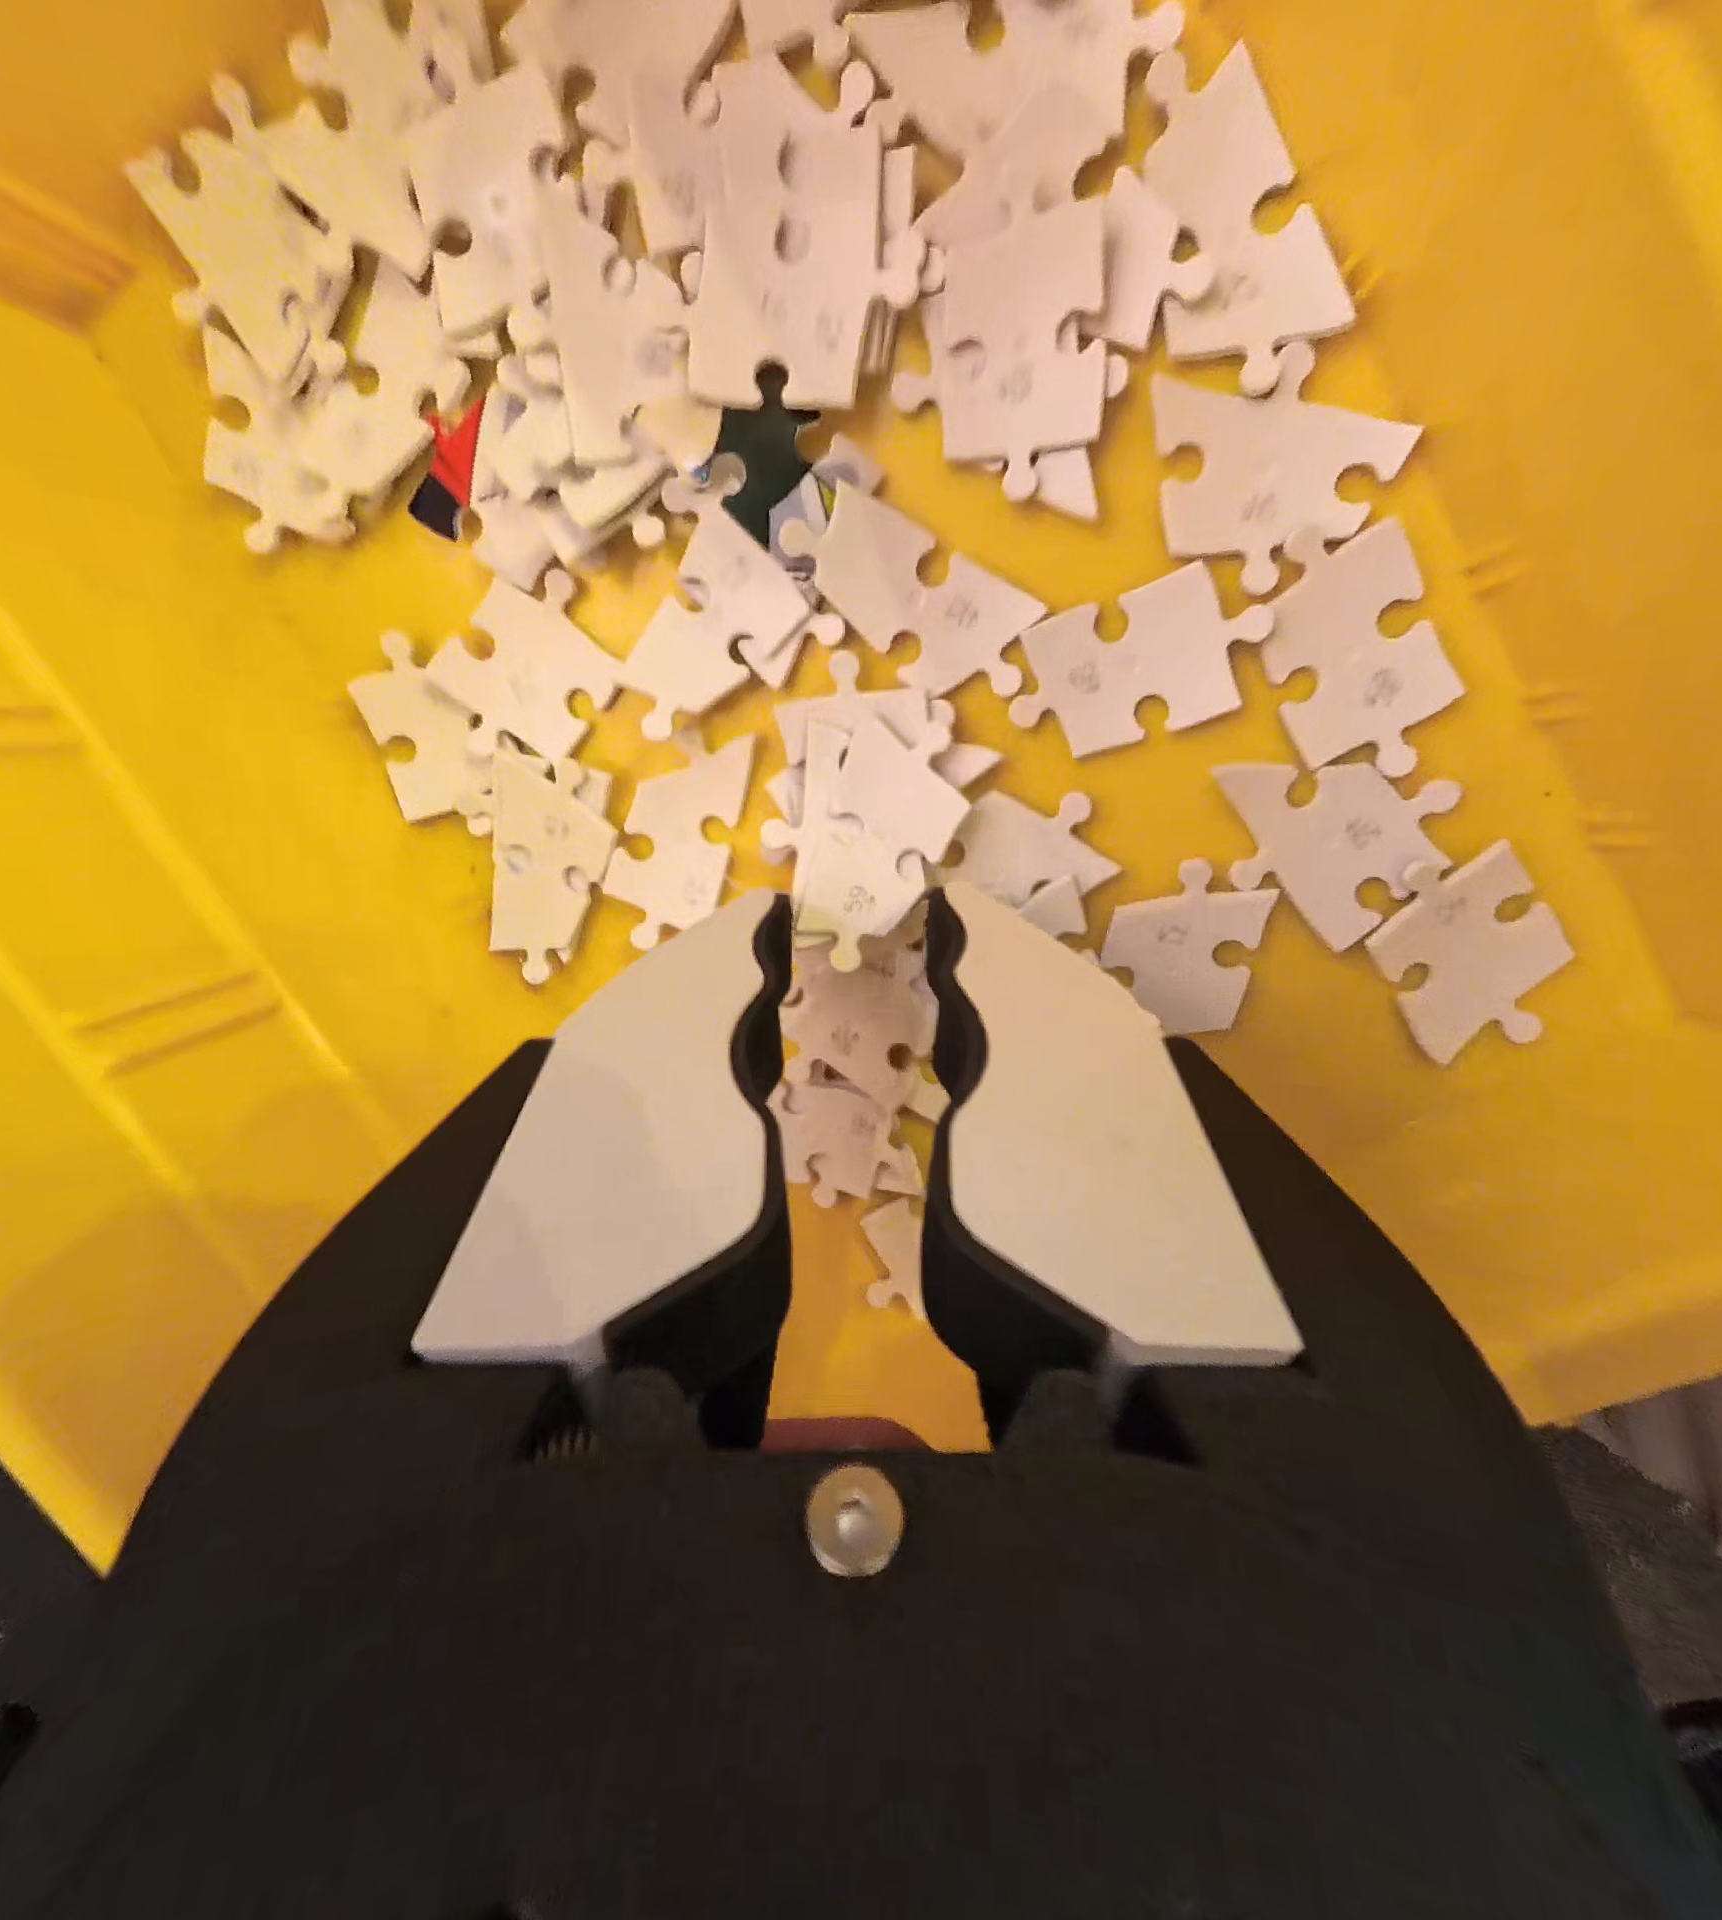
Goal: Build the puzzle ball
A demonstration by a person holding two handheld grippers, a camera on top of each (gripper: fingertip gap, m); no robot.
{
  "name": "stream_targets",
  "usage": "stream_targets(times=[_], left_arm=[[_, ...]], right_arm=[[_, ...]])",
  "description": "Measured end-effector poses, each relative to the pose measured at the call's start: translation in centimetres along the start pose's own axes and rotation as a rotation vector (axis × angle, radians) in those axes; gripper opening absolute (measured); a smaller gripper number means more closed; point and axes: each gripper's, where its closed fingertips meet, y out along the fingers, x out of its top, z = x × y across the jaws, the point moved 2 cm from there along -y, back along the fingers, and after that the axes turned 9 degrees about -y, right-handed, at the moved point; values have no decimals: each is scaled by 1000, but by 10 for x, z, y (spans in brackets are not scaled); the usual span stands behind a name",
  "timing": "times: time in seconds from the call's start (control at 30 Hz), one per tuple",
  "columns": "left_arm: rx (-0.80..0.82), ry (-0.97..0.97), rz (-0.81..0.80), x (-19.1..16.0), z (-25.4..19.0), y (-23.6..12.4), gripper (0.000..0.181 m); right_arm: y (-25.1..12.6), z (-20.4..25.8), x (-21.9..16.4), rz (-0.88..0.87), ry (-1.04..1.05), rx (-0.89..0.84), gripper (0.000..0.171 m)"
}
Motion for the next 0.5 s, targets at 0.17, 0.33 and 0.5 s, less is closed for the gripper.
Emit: stream_targets(times=[0.17, 0.33, 0.5], left_arm=[[39, -31, 5, -4, 3, -7, 24], [36, -30, 1, -7, 1, -13, 24], [60, -34, 13, -12, 1, -19, 24]], right_arm=[[0, 1, 1, 2, -8, -2, 0], [1, 1, -1, 4, -3, 4, 0], [0, 1, -2, 5, -4, 6, 0]])
